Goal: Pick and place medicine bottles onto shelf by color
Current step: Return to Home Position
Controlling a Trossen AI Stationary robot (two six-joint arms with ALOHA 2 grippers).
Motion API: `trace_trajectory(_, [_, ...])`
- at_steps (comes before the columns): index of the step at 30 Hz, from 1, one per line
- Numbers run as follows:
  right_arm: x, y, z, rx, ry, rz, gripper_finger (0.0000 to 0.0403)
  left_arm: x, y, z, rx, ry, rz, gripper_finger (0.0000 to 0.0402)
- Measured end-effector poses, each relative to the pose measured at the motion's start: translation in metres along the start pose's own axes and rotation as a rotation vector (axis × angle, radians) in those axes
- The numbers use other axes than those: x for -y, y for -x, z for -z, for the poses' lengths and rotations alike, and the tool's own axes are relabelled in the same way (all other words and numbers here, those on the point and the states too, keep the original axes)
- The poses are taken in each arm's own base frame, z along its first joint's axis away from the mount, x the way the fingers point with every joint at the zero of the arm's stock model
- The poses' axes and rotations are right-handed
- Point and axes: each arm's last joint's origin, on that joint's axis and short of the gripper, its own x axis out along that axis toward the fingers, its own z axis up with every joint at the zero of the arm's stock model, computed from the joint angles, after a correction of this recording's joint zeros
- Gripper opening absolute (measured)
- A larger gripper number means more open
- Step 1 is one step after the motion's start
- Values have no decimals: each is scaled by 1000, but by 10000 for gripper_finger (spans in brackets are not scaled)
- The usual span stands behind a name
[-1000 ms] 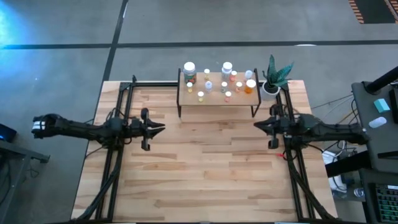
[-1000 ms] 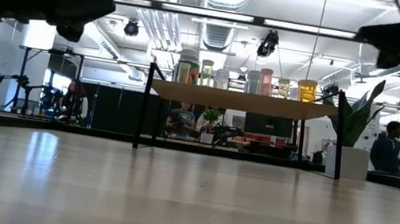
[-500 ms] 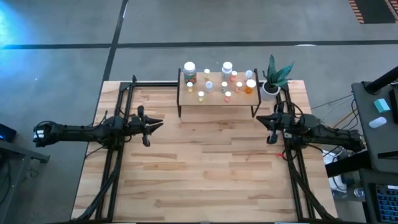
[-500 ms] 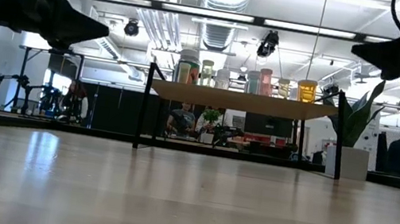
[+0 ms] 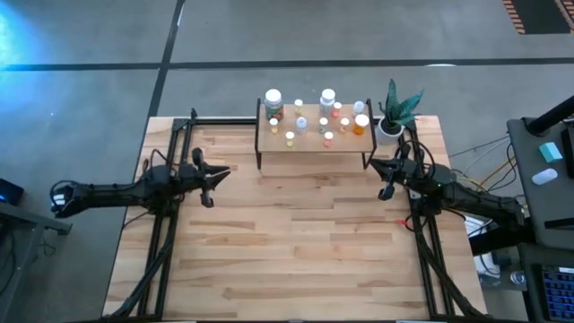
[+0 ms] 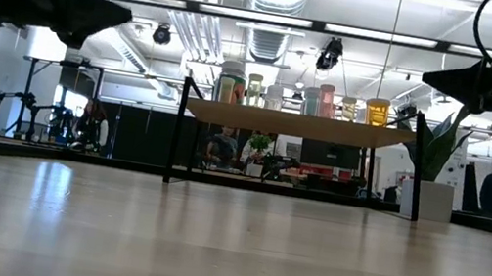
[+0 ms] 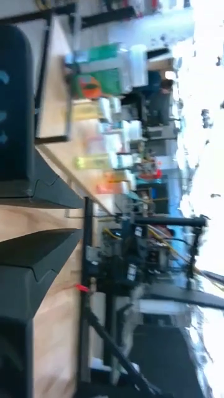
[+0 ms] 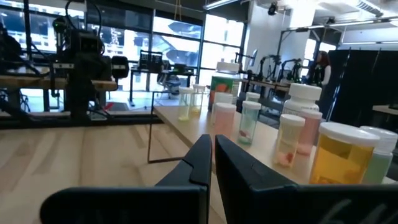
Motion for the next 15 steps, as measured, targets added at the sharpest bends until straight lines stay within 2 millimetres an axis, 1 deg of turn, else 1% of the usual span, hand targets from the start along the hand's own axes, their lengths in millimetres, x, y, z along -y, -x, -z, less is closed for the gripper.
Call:
trace_trajectory(6, [-1,0,3,-26,15,-15,12,1,4,-6,65,-4,66,44])
trace_trajectory(10, [-1,0,6,-55,-2,-29,12,1,7,-6,60,-20,76,44])
trace_trajectory(15, [-1,1,3,-73,-15,-31,12,2,11,-10,103,-19,118,44])
